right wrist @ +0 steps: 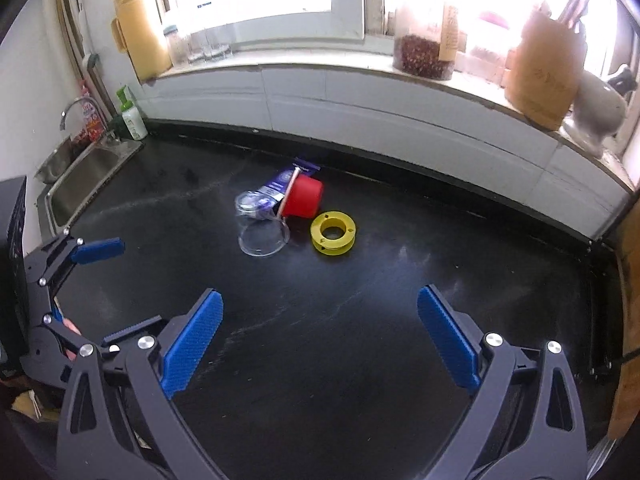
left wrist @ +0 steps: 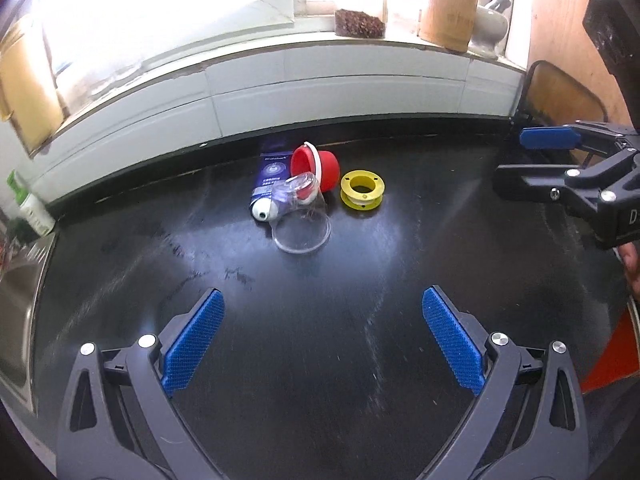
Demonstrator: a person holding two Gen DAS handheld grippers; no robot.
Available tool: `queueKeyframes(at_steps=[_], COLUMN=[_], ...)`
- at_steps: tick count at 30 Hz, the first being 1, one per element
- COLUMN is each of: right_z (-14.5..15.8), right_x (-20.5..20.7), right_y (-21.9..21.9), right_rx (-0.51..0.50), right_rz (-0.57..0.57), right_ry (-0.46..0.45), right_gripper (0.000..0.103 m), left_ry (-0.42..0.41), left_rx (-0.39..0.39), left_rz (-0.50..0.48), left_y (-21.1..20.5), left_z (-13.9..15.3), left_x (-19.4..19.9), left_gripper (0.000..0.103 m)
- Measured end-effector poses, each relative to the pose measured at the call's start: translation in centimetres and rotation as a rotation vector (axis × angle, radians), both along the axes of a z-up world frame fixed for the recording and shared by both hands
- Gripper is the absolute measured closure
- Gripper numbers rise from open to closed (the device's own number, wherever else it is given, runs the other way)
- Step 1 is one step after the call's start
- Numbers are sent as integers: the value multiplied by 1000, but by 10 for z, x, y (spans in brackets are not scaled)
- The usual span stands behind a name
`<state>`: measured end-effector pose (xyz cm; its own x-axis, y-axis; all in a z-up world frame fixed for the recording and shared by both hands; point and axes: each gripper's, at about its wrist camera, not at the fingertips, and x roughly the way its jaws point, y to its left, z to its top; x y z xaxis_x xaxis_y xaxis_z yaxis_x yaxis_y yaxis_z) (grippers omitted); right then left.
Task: Collect trash
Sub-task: 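Grasp the clear plastic cup with the left tool while the right tool grasps the yellow tape ring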
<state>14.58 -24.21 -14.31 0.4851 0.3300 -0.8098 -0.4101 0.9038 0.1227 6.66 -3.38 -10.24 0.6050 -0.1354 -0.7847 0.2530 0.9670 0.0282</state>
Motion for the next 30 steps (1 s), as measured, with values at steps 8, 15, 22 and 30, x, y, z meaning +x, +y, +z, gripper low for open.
queueKeyframes(at_steps=[8,15,22,30], right_z=[-49,-105,-146,-148], right_x=[52,101,134,155], right_y=[14,29,45,59], right_rx=[-21,-56,-82,-95], right_rz=[67,138,211,308], right_ry=[65,136,167,89], right_gripper=[8,8,9,35], left_ry=[3,-1,-15,61], left_rx=[37,42,18,-31], left_rz=[-64,-169,-240,-236], left_y=[-6,-11,-19,-15], left_z=[-35,-66,-78,-98], left_x=[63,113,132,142], left_gripper=[7,7,13,51])
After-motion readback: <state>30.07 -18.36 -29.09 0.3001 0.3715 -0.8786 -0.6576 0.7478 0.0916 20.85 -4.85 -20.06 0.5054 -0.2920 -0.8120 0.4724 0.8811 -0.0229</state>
